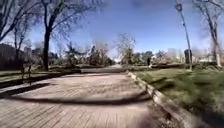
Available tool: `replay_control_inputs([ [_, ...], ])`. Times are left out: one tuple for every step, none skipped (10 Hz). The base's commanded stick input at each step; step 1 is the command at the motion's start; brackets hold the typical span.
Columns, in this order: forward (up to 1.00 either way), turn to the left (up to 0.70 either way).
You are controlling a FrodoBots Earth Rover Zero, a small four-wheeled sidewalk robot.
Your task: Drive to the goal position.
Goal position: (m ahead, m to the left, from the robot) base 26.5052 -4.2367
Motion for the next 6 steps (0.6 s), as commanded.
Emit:
replay_control_inputs([
  [1.00, 0.00],
  [1.00, 0.00],
  [1.00, 0.00],
  [1.00, 0.00],
  [1.00, 0.00],
  [1.00, 0.00],
])
